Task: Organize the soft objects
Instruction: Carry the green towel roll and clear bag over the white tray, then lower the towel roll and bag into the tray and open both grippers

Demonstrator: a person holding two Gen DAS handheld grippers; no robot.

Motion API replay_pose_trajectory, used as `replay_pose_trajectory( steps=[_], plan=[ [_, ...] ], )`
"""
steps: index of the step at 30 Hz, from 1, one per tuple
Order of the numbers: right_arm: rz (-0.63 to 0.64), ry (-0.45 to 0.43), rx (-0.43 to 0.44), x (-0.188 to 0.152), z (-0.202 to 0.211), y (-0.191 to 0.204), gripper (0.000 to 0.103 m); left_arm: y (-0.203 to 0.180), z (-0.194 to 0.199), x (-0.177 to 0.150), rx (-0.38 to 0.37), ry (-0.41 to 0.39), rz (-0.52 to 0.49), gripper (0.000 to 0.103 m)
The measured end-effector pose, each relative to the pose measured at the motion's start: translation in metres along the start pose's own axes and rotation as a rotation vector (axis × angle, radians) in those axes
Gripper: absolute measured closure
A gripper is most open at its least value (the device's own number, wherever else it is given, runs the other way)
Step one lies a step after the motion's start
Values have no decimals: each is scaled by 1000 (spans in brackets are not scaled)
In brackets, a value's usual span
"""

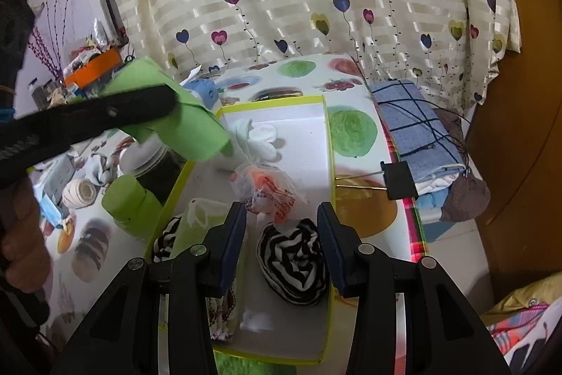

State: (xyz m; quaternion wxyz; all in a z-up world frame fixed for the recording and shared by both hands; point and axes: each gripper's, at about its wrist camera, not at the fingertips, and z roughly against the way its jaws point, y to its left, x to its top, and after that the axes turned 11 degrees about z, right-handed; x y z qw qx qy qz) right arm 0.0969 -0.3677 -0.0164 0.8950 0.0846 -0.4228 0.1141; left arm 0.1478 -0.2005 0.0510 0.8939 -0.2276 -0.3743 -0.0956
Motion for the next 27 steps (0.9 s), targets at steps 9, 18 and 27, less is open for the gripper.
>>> replay_pose_trajectory(
  steps=[9, 18, 27],
  plan=[
    [-10, -14, -7, -1, 7, -3, 60, 15, -29, -8, -1, 80, 47, 95],
    [-6, -12, -3, -3, 10, 3, 60, 23, -26, -28, -8, 157, 70, 70],
    [-14, -20, -12, -2, 17, 7, 59, 16, 8, -41, -59, 144, 64, 68]
  ],
)
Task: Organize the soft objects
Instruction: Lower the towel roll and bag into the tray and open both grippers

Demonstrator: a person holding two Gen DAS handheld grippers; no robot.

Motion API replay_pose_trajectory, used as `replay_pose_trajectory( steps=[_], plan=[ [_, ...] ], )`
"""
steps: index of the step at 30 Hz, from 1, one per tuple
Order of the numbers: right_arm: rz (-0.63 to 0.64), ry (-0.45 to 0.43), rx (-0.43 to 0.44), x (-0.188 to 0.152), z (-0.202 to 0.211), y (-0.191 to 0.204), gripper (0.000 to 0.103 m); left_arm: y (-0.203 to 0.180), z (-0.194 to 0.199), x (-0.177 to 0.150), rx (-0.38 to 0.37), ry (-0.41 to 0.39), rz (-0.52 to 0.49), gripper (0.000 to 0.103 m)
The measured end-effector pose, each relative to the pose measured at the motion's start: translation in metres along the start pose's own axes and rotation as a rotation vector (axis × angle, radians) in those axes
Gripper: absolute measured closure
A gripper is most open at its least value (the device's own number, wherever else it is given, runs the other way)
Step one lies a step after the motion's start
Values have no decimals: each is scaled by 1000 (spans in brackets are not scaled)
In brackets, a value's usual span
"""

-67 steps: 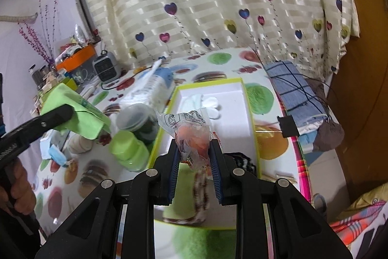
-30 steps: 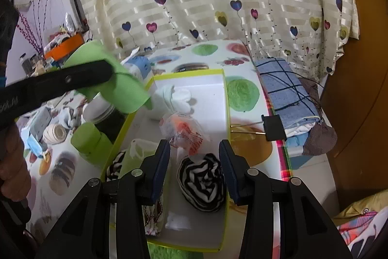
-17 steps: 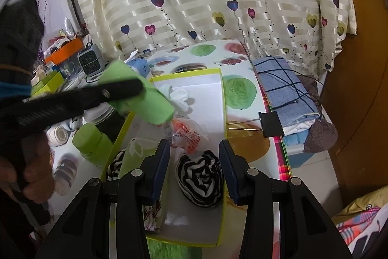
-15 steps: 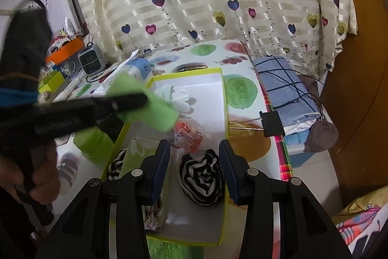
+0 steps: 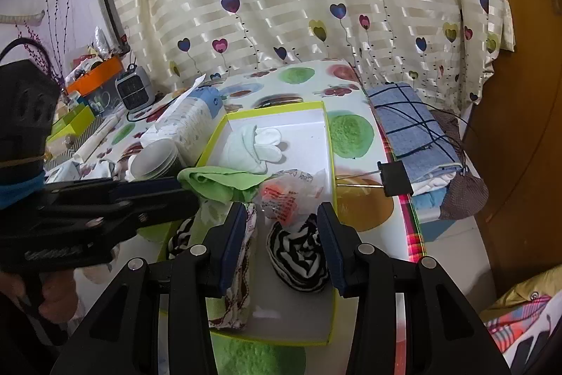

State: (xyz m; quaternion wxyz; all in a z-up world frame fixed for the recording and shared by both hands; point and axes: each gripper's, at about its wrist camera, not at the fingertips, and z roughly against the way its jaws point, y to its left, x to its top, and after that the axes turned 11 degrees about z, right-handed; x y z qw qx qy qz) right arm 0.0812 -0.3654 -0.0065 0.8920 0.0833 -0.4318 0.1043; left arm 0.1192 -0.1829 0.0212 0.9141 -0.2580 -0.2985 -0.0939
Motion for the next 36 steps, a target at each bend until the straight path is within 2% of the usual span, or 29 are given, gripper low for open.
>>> replay_pose_trajectory(
  steps=[12, 36],
  plan=[
    [19, -12, -4, -1, 21, 17, 59, 11, 43, -17, 1, -71, 19, 68],
    [153, -19, 50, 8, 45, 95, 60, 45, 102, -42, 73, -198, 70, 68]
  ],
)
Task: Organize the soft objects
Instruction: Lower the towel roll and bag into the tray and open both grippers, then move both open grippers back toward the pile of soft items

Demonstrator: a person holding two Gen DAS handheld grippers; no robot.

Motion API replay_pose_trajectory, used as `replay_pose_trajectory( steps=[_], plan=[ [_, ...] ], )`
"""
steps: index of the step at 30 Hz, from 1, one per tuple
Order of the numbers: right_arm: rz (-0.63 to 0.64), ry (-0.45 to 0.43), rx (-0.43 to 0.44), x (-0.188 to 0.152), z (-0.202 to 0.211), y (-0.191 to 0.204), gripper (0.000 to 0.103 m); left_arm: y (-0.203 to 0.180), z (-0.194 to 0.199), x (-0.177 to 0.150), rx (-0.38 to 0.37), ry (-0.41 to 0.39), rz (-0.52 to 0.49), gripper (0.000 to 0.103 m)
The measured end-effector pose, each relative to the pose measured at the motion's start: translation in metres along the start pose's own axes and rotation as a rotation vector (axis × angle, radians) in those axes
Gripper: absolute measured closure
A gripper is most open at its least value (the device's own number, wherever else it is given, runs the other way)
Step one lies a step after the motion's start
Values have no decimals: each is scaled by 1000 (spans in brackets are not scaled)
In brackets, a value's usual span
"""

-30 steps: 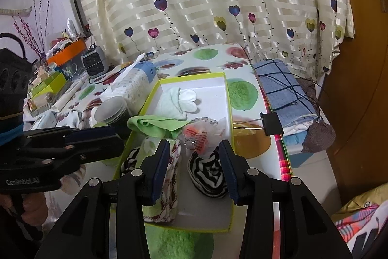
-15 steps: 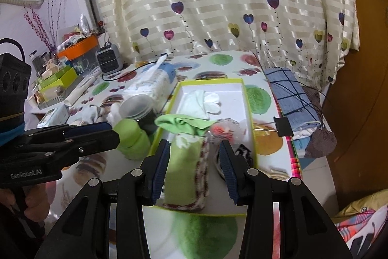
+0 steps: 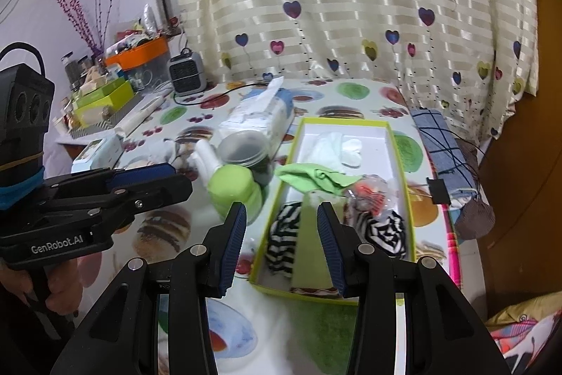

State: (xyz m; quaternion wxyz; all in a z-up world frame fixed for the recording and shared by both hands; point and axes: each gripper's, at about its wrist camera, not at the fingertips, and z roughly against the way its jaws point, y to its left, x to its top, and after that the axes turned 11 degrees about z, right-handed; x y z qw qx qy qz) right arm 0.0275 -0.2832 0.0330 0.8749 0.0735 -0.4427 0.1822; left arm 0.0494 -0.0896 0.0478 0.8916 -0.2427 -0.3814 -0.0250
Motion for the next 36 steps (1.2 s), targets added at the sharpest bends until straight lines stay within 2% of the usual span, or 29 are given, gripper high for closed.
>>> replay_pose_trajectory(
  steps=[20, 36],
  plan=[
    [63, -19, 96, 12, -13, 30, 60, 36, 12, -6, 125, -61, 49, 68],
    [107, 0, 184, 22, -32, 61, 59, 91, 37, -10, 213, -90, 169, 65]
  ],
)
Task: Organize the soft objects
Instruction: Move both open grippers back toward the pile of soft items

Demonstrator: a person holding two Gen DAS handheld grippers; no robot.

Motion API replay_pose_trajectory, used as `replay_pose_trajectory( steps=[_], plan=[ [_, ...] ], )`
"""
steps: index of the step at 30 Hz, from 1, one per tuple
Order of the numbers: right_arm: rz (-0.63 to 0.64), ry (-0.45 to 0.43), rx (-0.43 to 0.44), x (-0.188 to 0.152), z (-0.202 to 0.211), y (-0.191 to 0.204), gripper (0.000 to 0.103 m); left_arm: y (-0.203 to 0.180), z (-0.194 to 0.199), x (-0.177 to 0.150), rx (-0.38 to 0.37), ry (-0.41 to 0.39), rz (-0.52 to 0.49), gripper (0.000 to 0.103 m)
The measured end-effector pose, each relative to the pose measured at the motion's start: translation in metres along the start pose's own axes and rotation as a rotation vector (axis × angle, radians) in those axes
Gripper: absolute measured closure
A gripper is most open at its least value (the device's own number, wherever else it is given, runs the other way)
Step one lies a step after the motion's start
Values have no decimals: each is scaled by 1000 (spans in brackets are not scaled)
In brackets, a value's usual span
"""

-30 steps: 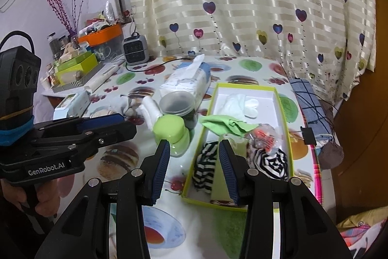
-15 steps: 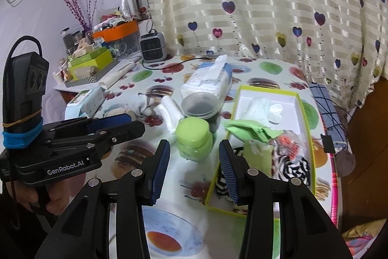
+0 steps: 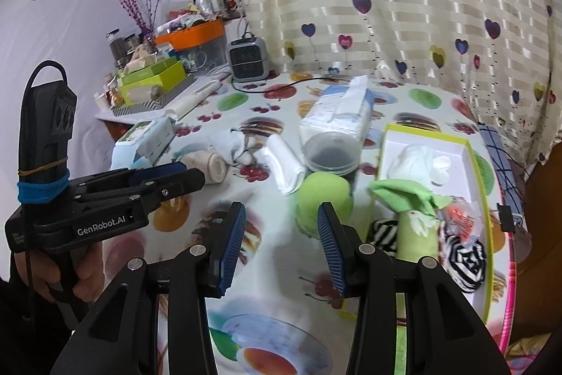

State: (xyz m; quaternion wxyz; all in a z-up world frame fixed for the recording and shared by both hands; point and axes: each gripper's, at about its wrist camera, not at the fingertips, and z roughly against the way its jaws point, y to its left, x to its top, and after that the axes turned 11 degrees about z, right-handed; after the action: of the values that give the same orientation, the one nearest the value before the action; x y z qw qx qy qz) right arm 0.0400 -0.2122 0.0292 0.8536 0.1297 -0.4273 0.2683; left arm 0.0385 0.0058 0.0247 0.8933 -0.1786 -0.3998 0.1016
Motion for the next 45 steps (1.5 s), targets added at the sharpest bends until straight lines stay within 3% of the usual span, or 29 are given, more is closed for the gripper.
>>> replay_pose_trajectory(
  steps=[17, 28, 38, 40, 43, 45],
  plan=[
    [117, 31, 73, 22, -31, 43, 59, 101, 13, -4, 157, -35, 248, 50],
    [145, 64, 89, 28, -48, 52, 59, 146, 0, -7, 231, -11, 408, 45],
    [170, 91, 75, 41, -67, 50, 59, 158, -18, -3, 263, -12, 439, 44],
    [177, 100, 66, 46, -74, 49, 59, 158, -20, -2, 274, -17, 423, 48],
    [178, 122, 60, 52, -86, 46, 59, 157, -24, -2, 290, -12, 400, 69],
    [179, 134, 62, 57, -95, 45, 59, 158, -24, -2, 283, -12, 396, 73]
  ],
)
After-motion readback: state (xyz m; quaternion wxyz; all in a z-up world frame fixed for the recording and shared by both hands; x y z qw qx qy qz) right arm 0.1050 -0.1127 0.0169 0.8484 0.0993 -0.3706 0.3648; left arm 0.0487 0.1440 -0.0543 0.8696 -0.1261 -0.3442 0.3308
